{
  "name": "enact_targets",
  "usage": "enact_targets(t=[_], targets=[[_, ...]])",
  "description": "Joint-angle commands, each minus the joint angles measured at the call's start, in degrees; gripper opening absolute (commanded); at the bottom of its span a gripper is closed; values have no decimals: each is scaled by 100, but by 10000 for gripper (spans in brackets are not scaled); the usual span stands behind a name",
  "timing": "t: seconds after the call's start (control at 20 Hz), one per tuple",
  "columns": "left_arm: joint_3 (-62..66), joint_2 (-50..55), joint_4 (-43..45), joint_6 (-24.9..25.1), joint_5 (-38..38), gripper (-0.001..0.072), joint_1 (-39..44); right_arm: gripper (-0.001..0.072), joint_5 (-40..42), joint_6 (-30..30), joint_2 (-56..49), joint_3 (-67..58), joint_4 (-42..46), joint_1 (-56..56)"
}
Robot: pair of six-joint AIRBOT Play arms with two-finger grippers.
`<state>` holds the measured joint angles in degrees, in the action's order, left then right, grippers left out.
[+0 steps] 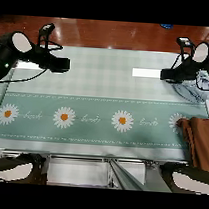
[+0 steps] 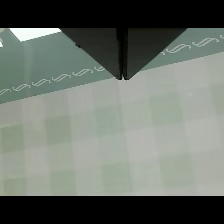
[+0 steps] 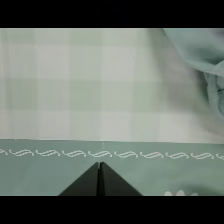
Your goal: Fold the shirts.
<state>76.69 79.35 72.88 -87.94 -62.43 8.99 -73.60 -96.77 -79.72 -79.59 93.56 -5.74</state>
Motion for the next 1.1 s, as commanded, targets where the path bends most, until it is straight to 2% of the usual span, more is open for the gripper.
enact_targets(t=[0.0,0.65,0.85,0.9,0.95,1.0,1.05], targets=[[-2,4,2,0,2,16,-4,21,-2,-2,2,-2,-2,-4],[-2,11,2,-2,149,16,-2,21,74,-2,0,-2,-17,-4],[-2,85,37,2,1036,20,-13,30,1681,-2,-35,-2,245,-2],[-2,120,61,2,1410,125,-22,198,2105,-9,-66,-2,793,-2],[-2,160,79,0,1751,454,-39,401,2426,-155,-111,-2,1556,11],[-2,201,127,-22,2072,509,-48,415,2643,-601,-166,-2,2422,76],[-2,225,155,-22,2308,509,-83,414,2734,-1115,-232,-2,3121,221]])
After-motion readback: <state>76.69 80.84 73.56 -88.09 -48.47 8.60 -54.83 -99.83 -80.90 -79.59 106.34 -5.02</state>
